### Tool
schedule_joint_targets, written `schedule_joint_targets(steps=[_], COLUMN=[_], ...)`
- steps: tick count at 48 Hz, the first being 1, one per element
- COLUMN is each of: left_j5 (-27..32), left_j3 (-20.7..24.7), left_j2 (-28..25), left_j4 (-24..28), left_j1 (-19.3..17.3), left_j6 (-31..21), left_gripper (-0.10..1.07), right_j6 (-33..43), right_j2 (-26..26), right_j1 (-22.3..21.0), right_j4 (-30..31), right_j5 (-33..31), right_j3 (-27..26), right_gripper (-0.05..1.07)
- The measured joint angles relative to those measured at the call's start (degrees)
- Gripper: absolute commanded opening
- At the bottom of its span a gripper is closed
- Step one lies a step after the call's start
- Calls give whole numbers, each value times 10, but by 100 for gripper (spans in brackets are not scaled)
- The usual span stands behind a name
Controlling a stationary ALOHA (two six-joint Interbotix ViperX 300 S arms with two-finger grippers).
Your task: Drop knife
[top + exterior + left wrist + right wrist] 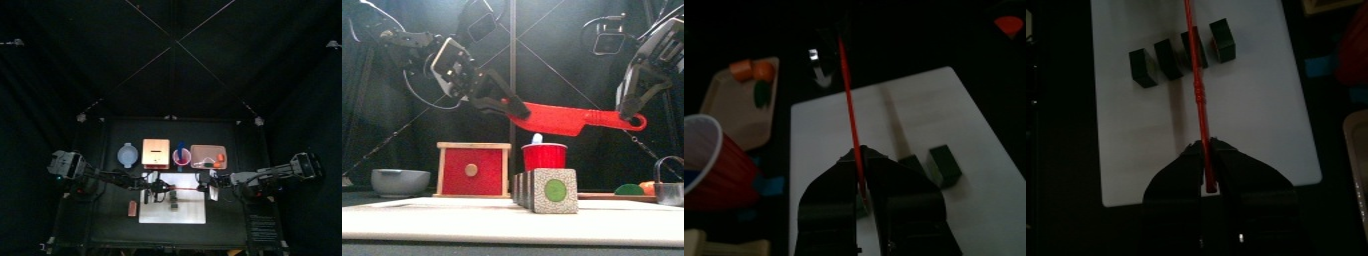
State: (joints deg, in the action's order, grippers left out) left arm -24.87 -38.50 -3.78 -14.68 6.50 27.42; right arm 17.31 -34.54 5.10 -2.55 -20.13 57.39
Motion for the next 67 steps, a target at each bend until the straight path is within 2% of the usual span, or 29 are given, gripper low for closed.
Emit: schedule_joint_targets(steps=[5,10,16,22,27,40,49,55,60,67], left_j5=[-18,-45,-76,-89,-95,-122,-145,-159,-163,-163], left_j3=[13,16,16,10,4,-8,-23,-32,-40,-52], left_j2=[-11,-15,-15,-11,-8,6,13,19,22,22], left_j4=[9,8,8,8,8,-11,-18,-23,-35,-47], left_j1=[-4,-4,-4,-4,-4,-4,-4,-4,-3,-3], left_j6=[0,-2,-2,-2,-2,-3,-3,-3,-3,-3], left_gripper=[89,98,99,99,99,99,99,99,99,99], right_j6=[-3,8,51,133,209,393,502,554,577,592], right_j2=[-38,-65,-79,-82,-83,-84,-81,-80,-78,-56], right_j1=[-3,-5,-19,-30,-29,10,17,30,44,55], right_j4=[-29,-57,-88,-99,-98,-84,-54,-40,-39,-40], right_j5=[-25,-48,-89,-144,-166,-167,-156,-145,-121,-85], right_j3=[5,8,9,11,13,42,73,84,90,91], right_gripper=[45,45,46,46,46,46,46,55,74,92])
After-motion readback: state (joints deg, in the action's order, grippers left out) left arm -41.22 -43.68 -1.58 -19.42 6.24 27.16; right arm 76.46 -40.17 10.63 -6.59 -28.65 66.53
